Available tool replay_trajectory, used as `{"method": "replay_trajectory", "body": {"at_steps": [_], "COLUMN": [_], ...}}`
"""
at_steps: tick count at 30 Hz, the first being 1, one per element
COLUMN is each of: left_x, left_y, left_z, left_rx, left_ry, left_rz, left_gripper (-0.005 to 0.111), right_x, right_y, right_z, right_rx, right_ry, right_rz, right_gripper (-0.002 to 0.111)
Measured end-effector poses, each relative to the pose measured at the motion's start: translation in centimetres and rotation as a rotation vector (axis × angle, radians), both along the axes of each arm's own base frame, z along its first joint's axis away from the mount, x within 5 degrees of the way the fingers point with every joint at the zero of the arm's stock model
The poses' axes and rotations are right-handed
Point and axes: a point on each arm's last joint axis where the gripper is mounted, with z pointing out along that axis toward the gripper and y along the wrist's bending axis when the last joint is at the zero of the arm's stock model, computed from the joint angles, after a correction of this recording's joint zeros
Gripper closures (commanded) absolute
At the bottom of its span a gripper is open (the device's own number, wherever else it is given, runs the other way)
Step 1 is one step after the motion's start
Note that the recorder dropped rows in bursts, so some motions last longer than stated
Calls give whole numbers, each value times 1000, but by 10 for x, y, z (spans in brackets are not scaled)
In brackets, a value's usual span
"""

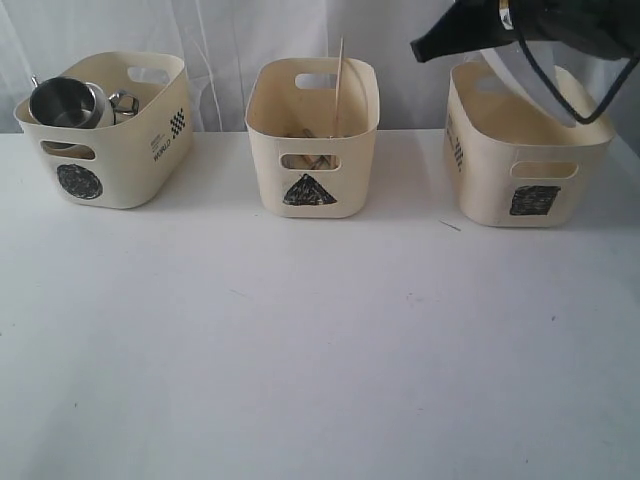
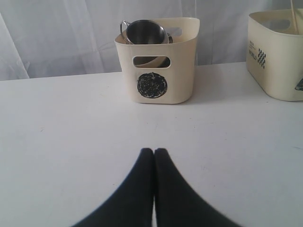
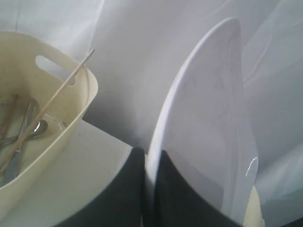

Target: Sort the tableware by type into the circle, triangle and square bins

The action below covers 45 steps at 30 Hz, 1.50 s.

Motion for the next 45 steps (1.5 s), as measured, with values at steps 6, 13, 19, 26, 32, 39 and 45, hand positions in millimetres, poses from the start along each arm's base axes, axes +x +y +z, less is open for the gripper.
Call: {"method": "replay_trajectory", "body": {"at_steps": [6,13,19,26,32,39,45], "left_x": [0,0,0,0,0,0,0], "left_y": [0,0,0,0,0,0,0], "left_z": [0,0,0,0,0,0,0], "left_rx": [0,0,0,0,0,0,0], "left_ry": [0,0,0,0,0,0,0], "left_rz": [0,0,0,0,0,0,0], "left_gripper": [107,107,107,107,107,107,107], "right_x": [15,25,29,19,-28,-125,-234], "right_y": [-2,2,2,-2,-6,-16,-26], "right_z": [-29,-50,-61,-45,-20,-5,-20], "right_rx": [-20,-15,-3,10,75,183,350], "right_ry": [56,76,100,88,62,32,-51], "right_rz": [11,55,53,15,13,2,2], "right_gripper": [108,108,89,73,74,108,108]}}
